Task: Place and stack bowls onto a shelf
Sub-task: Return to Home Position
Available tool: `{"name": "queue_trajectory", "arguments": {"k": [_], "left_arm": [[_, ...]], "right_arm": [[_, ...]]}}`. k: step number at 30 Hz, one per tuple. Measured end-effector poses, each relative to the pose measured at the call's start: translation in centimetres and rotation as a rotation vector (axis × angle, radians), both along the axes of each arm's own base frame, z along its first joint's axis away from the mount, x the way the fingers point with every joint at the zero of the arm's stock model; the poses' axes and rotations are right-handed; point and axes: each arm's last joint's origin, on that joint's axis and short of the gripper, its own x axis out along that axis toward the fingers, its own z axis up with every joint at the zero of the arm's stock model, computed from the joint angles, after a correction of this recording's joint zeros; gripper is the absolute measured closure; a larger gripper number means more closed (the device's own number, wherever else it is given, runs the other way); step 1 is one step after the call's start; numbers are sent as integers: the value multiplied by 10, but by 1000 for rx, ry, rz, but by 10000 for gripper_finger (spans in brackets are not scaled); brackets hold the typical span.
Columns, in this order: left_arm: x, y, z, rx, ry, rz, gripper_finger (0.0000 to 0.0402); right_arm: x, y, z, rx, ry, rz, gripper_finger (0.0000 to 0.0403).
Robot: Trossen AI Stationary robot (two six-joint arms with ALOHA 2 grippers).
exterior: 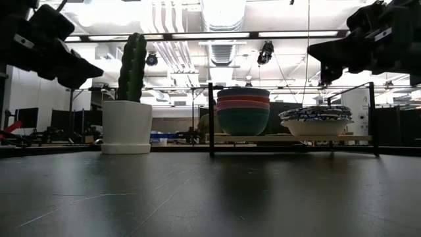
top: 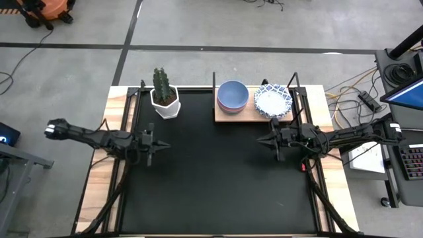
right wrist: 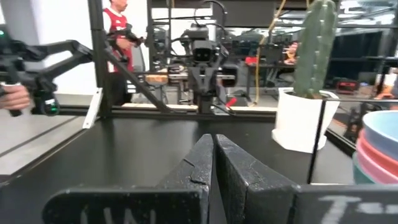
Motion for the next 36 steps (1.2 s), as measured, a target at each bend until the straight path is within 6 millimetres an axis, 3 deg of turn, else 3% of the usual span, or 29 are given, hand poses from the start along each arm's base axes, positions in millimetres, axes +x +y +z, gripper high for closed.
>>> {"name": "queue_trajectory", "arguments": {"k": [5, 14, 22, 29, 36], "left_arm": [[-8, 1, -13, -43, -57, -8, 402], [-17, 2, -3, -46, -221, -76, 401], [-17, 2, -3, -31, -234, -73, 401], [-17, 5, -3, -43, -235, 40, 401], [-15, 5, -4, -55, -220, 47, 401]], "right_arm": [[0, 1, -1, -2, 13, 19, 394], [0, 0, -2, -46, 10, 16, 394], [-3, 1, 5, -43, -45, 45, 394], [-18, 4, 22, -88, -176, 84, 394], [-40, 8, 32, -82, -259, 160, 394]]}}
